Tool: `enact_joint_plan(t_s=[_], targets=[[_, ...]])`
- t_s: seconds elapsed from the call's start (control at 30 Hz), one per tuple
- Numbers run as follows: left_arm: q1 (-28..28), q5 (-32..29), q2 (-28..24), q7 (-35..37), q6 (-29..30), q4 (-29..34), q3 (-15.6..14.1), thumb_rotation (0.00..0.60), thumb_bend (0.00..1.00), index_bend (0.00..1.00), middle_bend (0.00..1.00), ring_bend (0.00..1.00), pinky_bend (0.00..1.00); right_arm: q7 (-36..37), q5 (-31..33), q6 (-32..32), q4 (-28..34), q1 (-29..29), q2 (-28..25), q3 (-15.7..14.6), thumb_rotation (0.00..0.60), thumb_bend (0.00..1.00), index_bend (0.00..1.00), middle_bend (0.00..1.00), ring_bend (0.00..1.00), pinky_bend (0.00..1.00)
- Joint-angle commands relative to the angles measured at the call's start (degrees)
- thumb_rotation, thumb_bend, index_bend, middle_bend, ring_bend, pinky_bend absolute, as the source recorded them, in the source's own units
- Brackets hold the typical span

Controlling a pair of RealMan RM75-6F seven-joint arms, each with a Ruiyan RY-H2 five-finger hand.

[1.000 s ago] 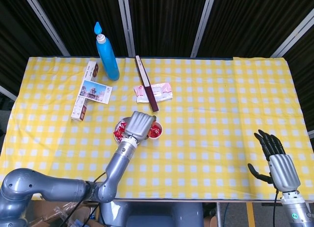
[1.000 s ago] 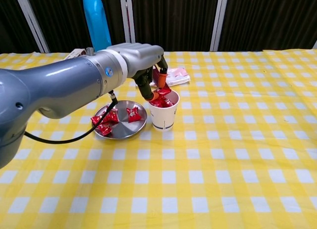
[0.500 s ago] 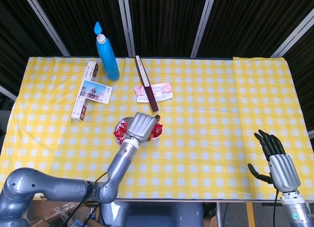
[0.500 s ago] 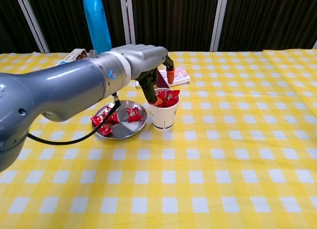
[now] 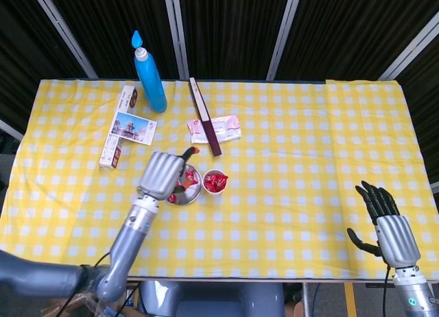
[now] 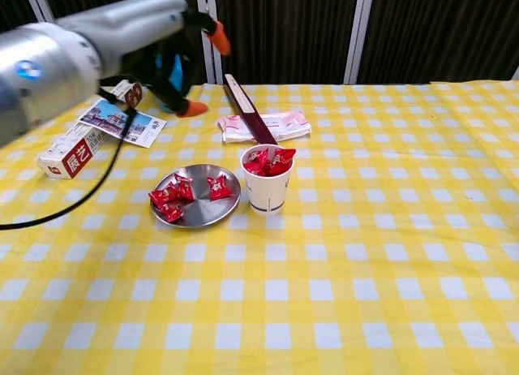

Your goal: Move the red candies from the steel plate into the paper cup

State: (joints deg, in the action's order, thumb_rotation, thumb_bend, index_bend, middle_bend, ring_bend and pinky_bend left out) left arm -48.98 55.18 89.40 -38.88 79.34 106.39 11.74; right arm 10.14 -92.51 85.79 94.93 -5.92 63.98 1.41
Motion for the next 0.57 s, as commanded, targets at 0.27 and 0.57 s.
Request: enact_joint_plan(t_s=[0.27,0.57], targets=[[25.34,25.01,-20.77,15.97,18.99,0.16,-24.92,0.600,0.18,0.00,0.00,0.06,0.27,-7.56,-0.75,1.23,-2.36,0.14,2.08,0.43,0.600,0.39,0.00,0.00,0.00,0.00],[35.90,29.98,-23.53,24.92,25.30,-10.65,-27.89,0.600,0.15,0.00,0.00,0.00,0.08,-12.37,-0.08,2.07,-3.54,0.68,4.02,0.77,0.600,0.39,0.00,0.00,0.00,0.00]])
